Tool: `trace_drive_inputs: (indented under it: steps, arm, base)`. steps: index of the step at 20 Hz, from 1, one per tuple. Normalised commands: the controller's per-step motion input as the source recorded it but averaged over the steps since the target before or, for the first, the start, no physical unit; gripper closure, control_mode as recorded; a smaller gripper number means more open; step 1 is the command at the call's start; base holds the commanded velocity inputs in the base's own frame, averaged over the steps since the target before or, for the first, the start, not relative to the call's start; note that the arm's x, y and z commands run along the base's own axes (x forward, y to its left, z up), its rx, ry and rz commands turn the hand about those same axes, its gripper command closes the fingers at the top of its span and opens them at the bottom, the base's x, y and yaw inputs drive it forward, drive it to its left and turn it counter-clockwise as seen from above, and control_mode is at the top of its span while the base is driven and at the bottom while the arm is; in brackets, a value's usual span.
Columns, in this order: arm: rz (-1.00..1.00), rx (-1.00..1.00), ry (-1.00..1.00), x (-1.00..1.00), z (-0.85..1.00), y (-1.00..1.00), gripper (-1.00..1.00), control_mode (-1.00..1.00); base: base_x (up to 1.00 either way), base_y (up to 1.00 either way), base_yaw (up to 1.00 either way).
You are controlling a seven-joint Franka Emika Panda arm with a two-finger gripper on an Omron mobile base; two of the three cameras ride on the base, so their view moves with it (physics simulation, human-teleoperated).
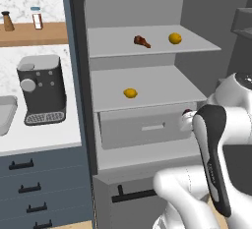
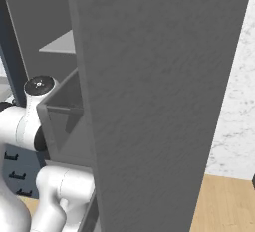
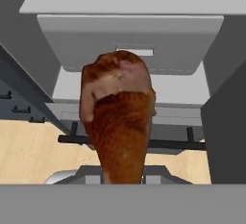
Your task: Place one lemon and one chicken drumstick in each tupperware on the nearby counter, to pack two identical lunches.
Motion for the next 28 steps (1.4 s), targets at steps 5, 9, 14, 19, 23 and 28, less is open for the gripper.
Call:
trace_drive_inputs:
  steps: [5, 9, 14, 19, 23, 28]
  arm:
    - [0.00, 0.00, 0.00, -0.14, 0.00, 0.00, 1.00, 1.00]
    - [0.00, 0.00, 0.00, 0.00, 0.00, 0.00, 1.00, 1.00]
    - [0.00, 0.00, 0.00, 0.00, 0.00, 0.00, 1.00, 1.00]
    - [0.00, 0.00, 0.00, 0.00, 0.00, 0.00, 1.00, 1.00]
    - [0.00, 0.00, 0.00, 0.00, 0.00, 0.00, 1.00, 1.00]
    - [0.00, 0.00, 0.00, 0.00, 0.00, 0.00, 1.00, 1.00]
  base:
    - [-0.20, 0.12, 0.00]
    - [-0.54, 0.87, 0.00]
    - [-0.25, 1.00, 0.00]
    - [-0.03, 1.00, 0.00]
    - [0.08, 1.00, 0.00]
    - [0.51, 1.00, 0.00]
